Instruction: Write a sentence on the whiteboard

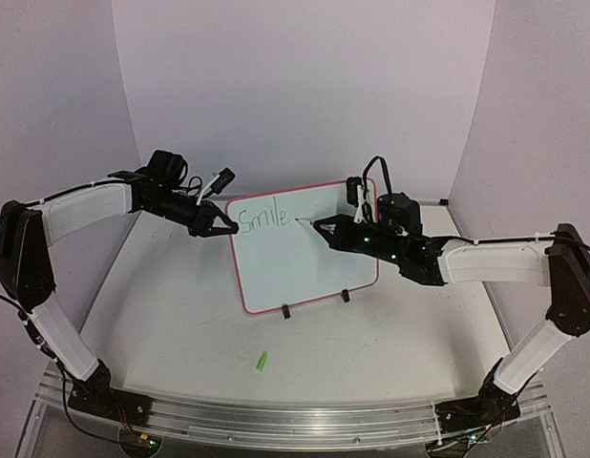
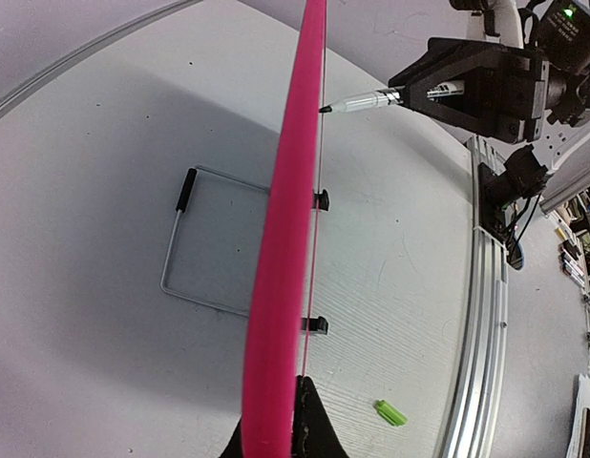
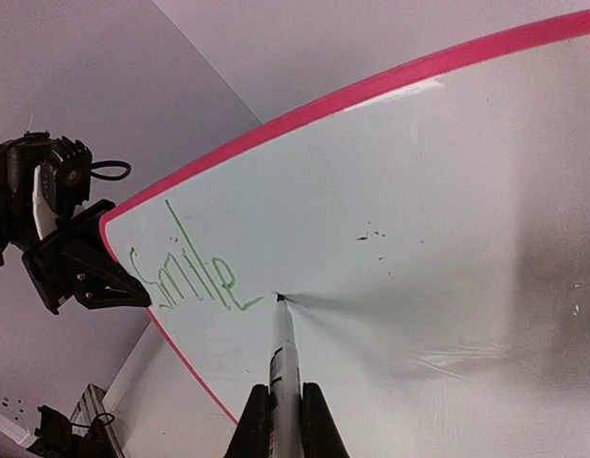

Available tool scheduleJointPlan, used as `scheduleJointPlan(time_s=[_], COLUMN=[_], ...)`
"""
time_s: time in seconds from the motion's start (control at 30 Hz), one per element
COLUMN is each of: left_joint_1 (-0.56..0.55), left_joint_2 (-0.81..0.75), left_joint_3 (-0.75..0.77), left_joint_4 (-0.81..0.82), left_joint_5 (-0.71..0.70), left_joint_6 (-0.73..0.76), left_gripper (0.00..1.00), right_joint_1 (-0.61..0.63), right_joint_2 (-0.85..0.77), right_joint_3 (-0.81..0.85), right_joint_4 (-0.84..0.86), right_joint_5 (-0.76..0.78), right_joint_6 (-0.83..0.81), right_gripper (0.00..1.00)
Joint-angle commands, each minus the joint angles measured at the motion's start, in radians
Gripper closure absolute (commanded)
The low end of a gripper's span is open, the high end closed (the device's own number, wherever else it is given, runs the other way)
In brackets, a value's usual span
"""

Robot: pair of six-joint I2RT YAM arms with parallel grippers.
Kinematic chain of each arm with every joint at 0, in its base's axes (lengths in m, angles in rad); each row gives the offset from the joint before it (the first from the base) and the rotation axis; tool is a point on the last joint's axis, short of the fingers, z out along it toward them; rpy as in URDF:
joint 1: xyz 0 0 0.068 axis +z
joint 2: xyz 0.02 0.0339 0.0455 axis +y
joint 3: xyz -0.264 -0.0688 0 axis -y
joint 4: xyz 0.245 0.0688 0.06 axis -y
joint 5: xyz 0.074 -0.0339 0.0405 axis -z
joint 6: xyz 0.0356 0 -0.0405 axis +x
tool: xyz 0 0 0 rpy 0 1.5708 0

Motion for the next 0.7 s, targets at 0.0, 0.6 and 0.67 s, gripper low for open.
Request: scheduleJointPlan(time_s=[0.0, 0.6, 0.67], left_joint_1=[0.009, 0.009, 0.008], left_joint_2=[-0.023, -0.021, -0.021], left_joint_3=[0.004, 0.004, 0.004], left_joint_4=[-0.002, -0.003, -0.003], left_joint_5=[-0.120, -0.121, -0.121], left_joint_6=[0.076, 0.076, 0.075], left_gripper=[1.00, 1.00, 1.00], right_joint_1=[-0.005, -0.005, -0.004], right_joint_2=[-0.006, -0.109, -0.130], right_joint_3=[-0.021, -0.042, -0.042], right_joint_4=[-0.012, 0.102, 0.074], right_joint_5=[0.050, -0.157, -0.123], right_joint_6=[0.014, -0.040, -0.047], right_gripper=[1.00, 1.00, 1.00])
